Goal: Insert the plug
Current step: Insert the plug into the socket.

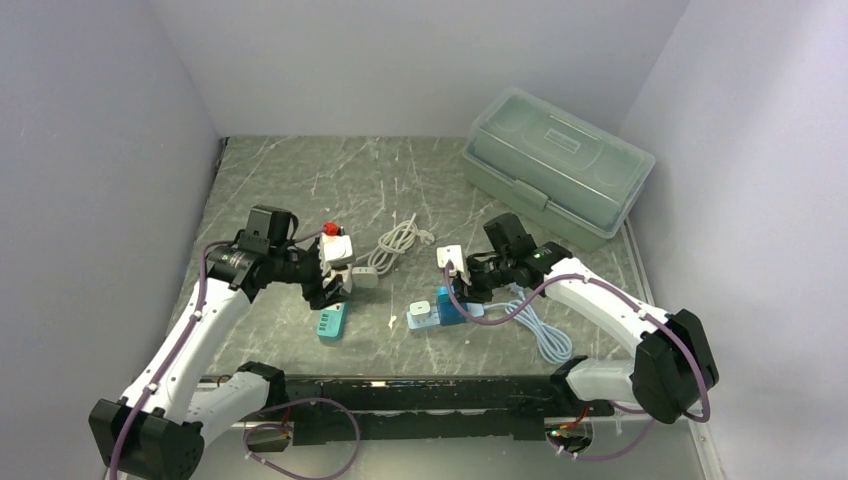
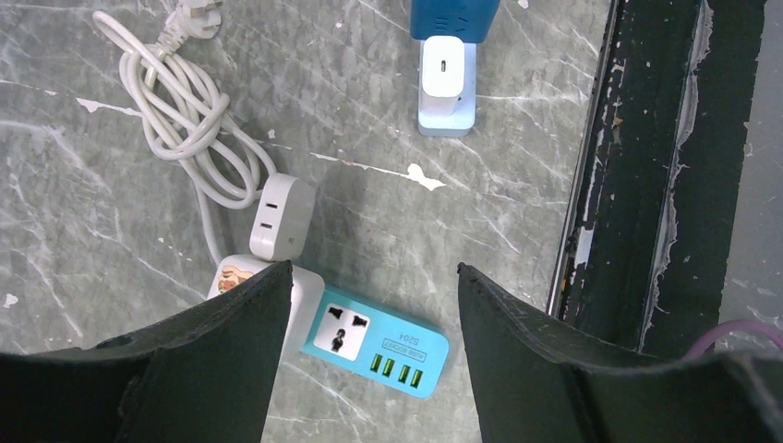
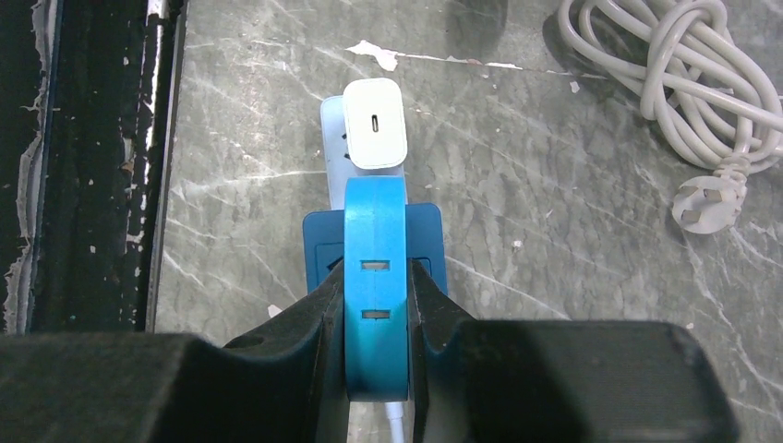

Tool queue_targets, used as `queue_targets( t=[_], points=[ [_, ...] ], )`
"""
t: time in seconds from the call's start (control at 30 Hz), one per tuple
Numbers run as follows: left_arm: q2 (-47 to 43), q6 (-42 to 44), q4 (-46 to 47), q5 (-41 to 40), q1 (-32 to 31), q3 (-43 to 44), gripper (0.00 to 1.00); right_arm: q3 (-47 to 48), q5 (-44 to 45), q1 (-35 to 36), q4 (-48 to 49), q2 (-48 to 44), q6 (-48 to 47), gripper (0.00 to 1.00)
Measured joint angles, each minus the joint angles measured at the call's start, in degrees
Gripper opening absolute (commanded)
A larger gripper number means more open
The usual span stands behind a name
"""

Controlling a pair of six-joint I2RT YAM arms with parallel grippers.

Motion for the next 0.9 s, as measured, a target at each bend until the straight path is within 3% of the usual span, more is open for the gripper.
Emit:
queue_targets(
  t=[0.9],
  points=[
    [3.8,-1.6,3.1,0.5,-0.2,1.0,0.7,-4.1,-1.5,0.0,5.9,-2.1,3.9,0.0]
  ],
)
